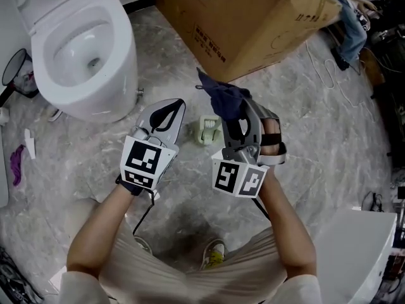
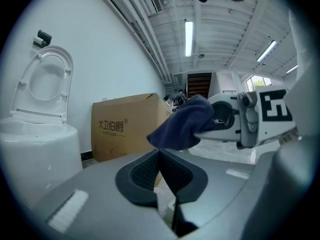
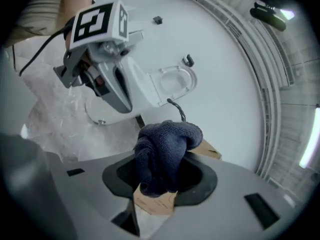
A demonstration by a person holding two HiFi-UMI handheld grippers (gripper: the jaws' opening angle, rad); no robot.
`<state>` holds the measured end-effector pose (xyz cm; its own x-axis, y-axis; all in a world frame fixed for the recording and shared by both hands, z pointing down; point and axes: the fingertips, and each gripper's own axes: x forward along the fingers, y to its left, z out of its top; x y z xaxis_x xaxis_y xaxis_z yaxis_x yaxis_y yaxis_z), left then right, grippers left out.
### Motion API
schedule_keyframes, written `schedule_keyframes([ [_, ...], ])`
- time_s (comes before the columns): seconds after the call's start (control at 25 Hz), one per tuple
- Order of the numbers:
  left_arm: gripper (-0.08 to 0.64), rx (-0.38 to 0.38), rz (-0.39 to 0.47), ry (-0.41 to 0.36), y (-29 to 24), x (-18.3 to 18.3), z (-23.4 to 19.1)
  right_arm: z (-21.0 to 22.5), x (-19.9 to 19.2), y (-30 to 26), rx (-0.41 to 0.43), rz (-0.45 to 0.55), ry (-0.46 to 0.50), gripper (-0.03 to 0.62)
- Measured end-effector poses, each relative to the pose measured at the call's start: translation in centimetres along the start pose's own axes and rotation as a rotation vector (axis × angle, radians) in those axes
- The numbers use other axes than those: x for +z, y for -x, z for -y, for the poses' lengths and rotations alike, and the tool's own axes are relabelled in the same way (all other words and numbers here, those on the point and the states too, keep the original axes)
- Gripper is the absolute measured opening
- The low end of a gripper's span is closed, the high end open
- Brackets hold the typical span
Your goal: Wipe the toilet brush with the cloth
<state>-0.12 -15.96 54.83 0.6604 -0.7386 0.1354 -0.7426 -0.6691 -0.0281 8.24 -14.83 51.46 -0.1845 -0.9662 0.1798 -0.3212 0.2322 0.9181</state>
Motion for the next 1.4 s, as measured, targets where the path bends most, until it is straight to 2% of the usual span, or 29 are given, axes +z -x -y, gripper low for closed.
schedule_keyframes([
  [0.16,0.002,-0.006,0.003,0.001,-0.1,0.1,0.4,-3.2,-2.6,-1.6,0.097,-0.050,-0.013,0.164],
  [0.36,0.002,-0.017,0.008,-0.003,-0.5,0.5,0.8,-5.6,-3.7,-2.0,0.174,-0.068,-0.051,0.164],
  [1.4,0.002,-0.025,-0.005,0.019,-1.7,0.4,1.3,-13.4,-6.9,-2.0,0.380,-0.149,0.033,0.166],
])
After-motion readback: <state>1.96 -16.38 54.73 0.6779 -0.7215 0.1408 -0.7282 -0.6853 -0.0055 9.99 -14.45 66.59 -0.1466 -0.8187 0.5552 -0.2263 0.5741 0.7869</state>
